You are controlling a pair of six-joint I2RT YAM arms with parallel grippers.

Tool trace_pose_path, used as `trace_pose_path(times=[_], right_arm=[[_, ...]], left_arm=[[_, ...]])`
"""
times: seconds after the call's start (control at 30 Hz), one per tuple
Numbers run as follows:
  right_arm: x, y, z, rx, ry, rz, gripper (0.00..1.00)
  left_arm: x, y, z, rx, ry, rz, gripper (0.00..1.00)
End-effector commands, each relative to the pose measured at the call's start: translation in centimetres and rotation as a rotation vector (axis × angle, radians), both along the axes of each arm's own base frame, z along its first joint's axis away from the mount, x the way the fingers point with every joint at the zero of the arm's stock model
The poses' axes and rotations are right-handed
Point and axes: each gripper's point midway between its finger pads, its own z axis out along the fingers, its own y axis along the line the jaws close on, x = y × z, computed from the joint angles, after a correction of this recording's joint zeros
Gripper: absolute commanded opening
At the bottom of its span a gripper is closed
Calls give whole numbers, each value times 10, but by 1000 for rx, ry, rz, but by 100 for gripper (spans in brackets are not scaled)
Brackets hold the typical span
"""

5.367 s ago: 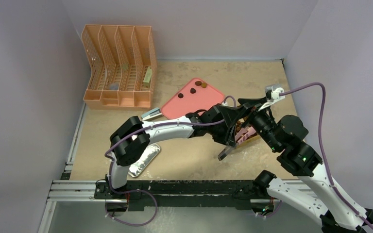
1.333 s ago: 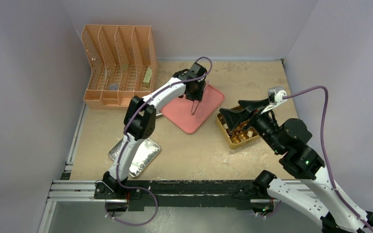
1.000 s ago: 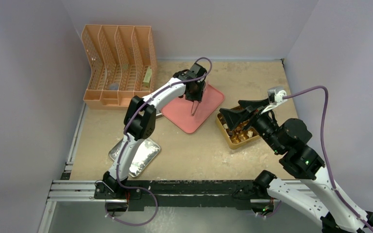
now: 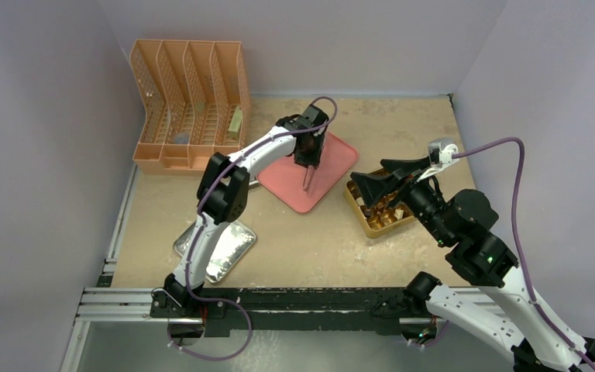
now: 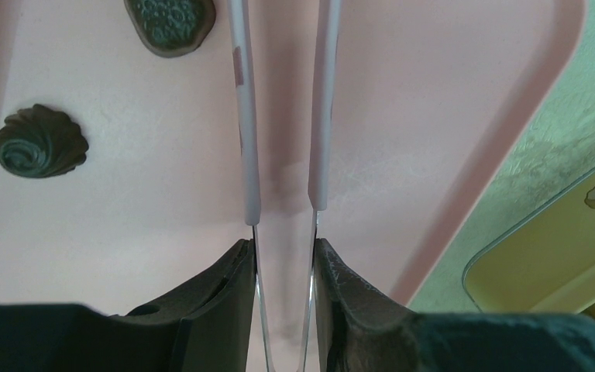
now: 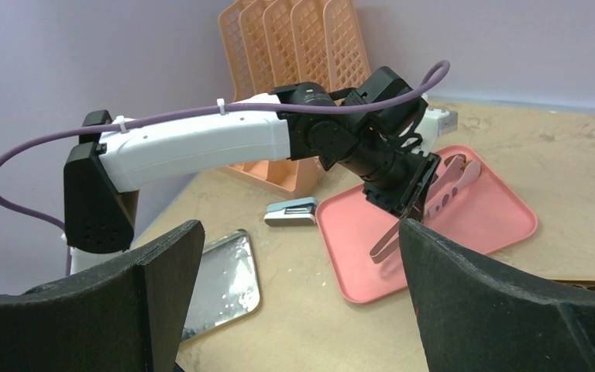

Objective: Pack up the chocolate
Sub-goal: Pick up the fake chocolate from the plate.

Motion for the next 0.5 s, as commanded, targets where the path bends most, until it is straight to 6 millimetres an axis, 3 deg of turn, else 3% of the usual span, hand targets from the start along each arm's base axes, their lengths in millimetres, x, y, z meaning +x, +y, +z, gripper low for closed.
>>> trace_pose_path(times=[0.0,0.47], right_arm=[[0,-5,25,51,-68,-19,98],[3,-2,18,42,-56,-18,98]], left_arm=[[6,-2,58,-80,-93,15,29],[-8,5,66,-101,-106,9,29]])
